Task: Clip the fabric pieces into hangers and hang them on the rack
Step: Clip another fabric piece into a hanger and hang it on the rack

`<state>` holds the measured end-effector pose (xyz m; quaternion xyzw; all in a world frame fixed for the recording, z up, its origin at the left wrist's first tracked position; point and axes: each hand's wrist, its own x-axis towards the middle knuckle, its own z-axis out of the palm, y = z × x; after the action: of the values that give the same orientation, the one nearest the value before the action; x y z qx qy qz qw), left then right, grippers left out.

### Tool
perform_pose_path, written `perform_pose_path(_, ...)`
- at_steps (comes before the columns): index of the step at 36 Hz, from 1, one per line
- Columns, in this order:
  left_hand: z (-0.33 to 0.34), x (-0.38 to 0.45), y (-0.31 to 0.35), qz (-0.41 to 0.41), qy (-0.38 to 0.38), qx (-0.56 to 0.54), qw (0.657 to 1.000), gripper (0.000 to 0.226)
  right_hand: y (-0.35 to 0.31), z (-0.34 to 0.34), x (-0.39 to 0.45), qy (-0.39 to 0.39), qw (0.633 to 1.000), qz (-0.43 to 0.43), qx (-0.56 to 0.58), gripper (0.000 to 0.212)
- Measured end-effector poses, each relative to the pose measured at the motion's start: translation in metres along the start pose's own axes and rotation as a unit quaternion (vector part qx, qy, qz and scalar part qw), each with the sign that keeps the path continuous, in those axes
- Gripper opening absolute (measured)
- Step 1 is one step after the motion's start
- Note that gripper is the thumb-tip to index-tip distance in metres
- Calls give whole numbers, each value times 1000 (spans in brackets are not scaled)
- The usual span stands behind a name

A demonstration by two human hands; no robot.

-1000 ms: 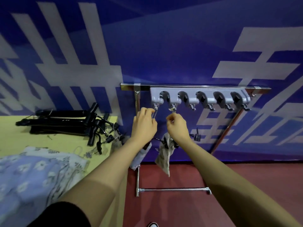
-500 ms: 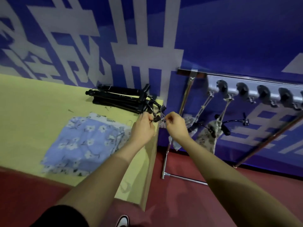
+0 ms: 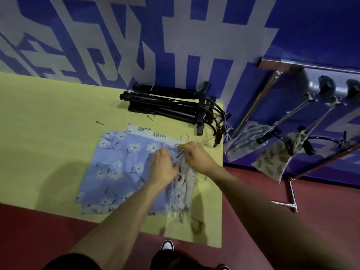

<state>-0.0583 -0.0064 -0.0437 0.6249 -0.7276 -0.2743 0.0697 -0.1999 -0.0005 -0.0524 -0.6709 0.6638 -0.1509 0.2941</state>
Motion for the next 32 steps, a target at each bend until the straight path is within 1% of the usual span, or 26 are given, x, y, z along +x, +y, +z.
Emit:
perform_pose_path(2,5,5,-10,-10,-27,41,999,52,1,11,8,-16,999,8,-28,48)
perform_pose_path(4,9,8,-17,-21,-53,61,997,58,1,21,15,-26,997,11,-73,52)
perform_pose_path(6,13,8,-20,-14,-74,72,995,59,1,27,18,-15,993,11,-114,52)
perform_pose_path(8,14,11,-24,8,-78,88,993,57,0,33,24,16,992,16,-121,46)
perform_pose_path(11,9,15,-27,19,-79,79,994,50,-4,39,30,64,993,21,-96,28)
perform_pose_path(13,4,16,-28,17,-68,30,997,41,-9,42,32,91,994,9,-62,20)
perform_pose_path(15,-3,15,-30,29,-40,-24,998,32,-17,42,32,92,996,5,-4,15)
perform_pose_path(16,-7,14,-31,46,-21,-25,998,30,-21,42,31,86,996,6,23,14)
perform_pose_path(19,-19,16,-36,92,-4,39,995,26,-28,39,30,67,996,5,53,16)
perform_pose_path(21,-26,19,-38,92,-18,101,990,30,-29,37,33,53,995,2,81,15)
perform_pose_path(23,-31,24,-39,84,-32,148,985,38,-29,32,36,43,995,-4,93,18)
perform_pose_path(24,-34,26,-40,81,-38,160,983,42,-26,31,38,49,996,-3,73,21)
perform_pose_path(27,-38,30,-42,62,-42,147,986,51,-10,27,39,81,995,30,-56,32)
perform_pose_path(29,-39,32,-41,40,-34,135,989,52,-1,27,38,59,992,36,-110,33)
perform_pose_path(32,-38,32,-39,3,-14,108,994,50,8,31,37,13,988,-9,-155,32)
